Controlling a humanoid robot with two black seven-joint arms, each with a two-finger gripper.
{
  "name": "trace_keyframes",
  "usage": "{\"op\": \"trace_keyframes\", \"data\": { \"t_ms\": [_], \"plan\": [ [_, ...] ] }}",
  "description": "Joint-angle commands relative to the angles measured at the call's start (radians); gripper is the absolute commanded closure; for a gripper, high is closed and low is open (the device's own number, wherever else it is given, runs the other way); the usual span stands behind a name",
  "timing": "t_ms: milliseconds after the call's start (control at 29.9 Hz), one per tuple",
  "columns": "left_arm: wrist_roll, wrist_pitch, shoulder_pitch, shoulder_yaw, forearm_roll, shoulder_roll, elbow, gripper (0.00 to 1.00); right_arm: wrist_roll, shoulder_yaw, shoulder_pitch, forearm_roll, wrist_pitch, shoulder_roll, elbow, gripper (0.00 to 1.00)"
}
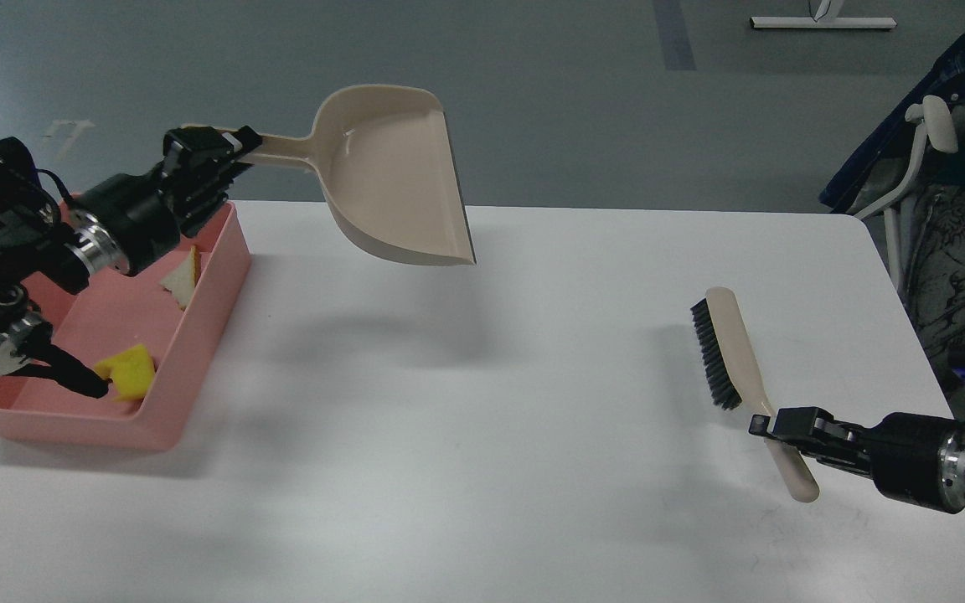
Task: Sweep and dump garbage into bin
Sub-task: 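Bring the empty dustpan back and lower it onto the table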
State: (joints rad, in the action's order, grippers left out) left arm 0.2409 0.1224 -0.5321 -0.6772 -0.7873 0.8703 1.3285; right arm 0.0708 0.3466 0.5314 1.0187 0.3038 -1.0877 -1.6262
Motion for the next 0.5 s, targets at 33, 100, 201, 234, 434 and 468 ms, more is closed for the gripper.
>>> {"op": "trace_keyframes", "data": {
  "t_ms": [33, 100, 201, 234, 434, 468],
  "plan": [
    [0.001, -0.026, 0.003, 0.062, -0.05, -0.072, 0.0, 1.0, 0.0, 0.0, -0.007, 0.032, -0.002, 0.0, 0.012, 1.0],
    [0.001, -0.026, 0.015, 0.071, -0.075, -0.095, 0.0, 1.0, 0.0, 0.0, -0.01, 0.032, -0.002, 0.0, 0.012, 1.0],
    [0.001, -0.026, 0.034, 0.073, -0.102, -0.128, 0.0, 1.0, 0.0, 0.0, -0.01, 0.032, -0.002, 0.0, 0.012, 1.0],
    [0.0, -0.026, 0.037, 0.074, -0.108, -0.132, 0.0, 1.0, 0.0, 0.0, -0.01, 0.032, -0.002, 0.0, 0.012, 1.0],
    [0.0, -0.029, 0.06, 0.1, -0.156, -0.2, -0.006, 1.0, 0.0, -0.001, -0.018, 0.032, -0.002, 0.002, 0.012, 1.0],
    [0.0, -0.029, 0.064, 0.1, -0.162, -0.214, -0.011, 1.0, 0.0, -0.001, -0.018, 0.032, -0.002, 0.0, 0.012, 1.0]
  ]
}}
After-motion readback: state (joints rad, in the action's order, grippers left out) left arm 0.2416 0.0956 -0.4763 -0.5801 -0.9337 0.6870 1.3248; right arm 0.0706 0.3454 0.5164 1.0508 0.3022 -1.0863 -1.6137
